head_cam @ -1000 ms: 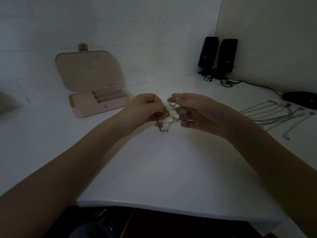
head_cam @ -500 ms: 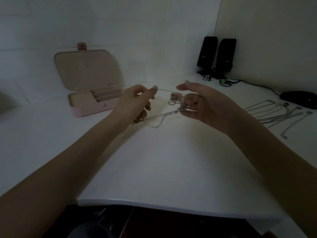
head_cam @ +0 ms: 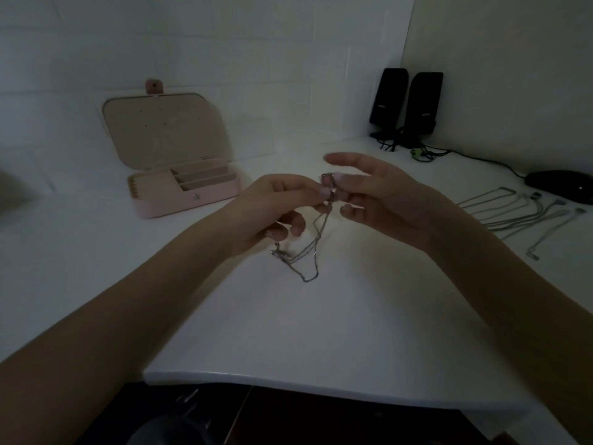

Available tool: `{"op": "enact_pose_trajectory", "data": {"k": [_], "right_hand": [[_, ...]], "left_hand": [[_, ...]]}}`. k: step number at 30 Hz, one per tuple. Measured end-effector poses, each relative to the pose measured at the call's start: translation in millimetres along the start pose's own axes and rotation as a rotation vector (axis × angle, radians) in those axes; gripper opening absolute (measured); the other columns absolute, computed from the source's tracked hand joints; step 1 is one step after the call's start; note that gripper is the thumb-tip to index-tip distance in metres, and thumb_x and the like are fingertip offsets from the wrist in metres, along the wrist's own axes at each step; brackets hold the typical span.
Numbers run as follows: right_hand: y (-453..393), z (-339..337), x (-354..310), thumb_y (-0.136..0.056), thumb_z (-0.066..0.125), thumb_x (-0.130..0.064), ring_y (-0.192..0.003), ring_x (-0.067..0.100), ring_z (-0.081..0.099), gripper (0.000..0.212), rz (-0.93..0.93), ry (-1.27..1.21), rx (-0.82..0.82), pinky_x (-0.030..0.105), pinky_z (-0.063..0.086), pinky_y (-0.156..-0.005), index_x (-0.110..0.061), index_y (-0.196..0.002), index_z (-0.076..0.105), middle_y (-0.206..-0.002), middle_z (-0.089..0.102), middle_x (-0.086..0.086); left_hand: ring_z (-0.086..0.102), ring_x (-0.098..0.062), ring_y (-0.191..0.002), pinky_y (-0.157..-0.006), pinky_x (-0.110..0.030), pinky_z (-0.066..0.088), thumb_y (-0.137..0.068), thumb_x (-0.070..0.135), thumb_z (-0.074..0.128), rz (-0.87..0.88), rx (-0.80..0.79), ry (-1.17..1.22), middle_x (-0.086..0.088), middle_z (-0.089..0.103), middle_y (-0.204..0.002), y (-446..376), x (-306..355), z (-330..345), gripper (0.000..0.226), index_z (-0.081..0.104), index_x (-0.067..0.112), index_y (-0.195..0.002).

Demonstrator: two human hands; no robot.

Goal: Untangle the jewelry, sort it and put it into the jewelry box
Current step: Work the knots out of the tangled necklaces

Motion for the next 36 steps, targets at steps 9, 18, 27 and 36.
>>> {"op": "enact_pose_trajectory", "data": {"k": [9,18,27,36], "right_hand": [[0,-18,-3,-0.082,0.071,-0.015,-0.063,0.005,0.053,0.025,-0.047,0.315,0.176,0.023,0.047,-0.062,-0.019,-0.106,0.066,-0.084,0.064,0.001],[-2,-1,11,-0.091,0.056,-0.005,-0.059,0.009,0.046,0.022,0.043,0.107,0.022,0.021,0.048,-0.056,-0.015,-0.111,0.061,-0.077,0.061,0.001],[2,14,13,-0.099,0.04,-0.008,-0.053,0.006,0.036,0.025,0.108,-0.06,-0.126,0.018,0.038,-0.052,-0.016,-0.116,0.056,-0.077,0.05,-0.001],[-2,7,12,-0.096,0.047,-0.025,-0.058,0.007,0.036,0.019,0.079,-0.011,-0.053,0.018,0.041,-0.054,-0.016,-0.11,0.058,-0.079,0.049,0.001]], "left_hand": [[0.046,-0.008,-0.046,-0.035,-0.013,0.021,-0.086,0.013,0.064,-0.044,0.089,-0.056,0.006,0.064,-0.075,-2,-7,-7,0.01,0.067,0.014,-0.076],[0.046,-0.012,-0.049,-0.037,-0.017,0.022,-0.091,0.012,0.049,-0.107,0.083,0.04,0.001,0.053,-0.069,-5,-14,-6,0.018,0.057,0.009,-0.075],[0.065,-0.012,-0.07,-0.058,-0.02,0.052,-0.093,0.016,0.034,-0.163,-0.072,0.367,-0.002,0.064,-0.075,-8,-19,14,0.045,0.05,0.019,-0.052],[0.044,-0.006,-0.048,-0.046,-0.016,0.026,-0.083,0.012,0.044,-0.176,-0.086,0.473,0.002,0.056,-0.056,-7,-19,12,0.03,0.052,0.016,-0.053]]}}
Point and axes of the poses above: each hand's wrist, its own y-axis away from the middle knuckle, its own z-axis out of the palm, x = y × z, the point moved 10 cm from there along -y, towards the middle knuckle
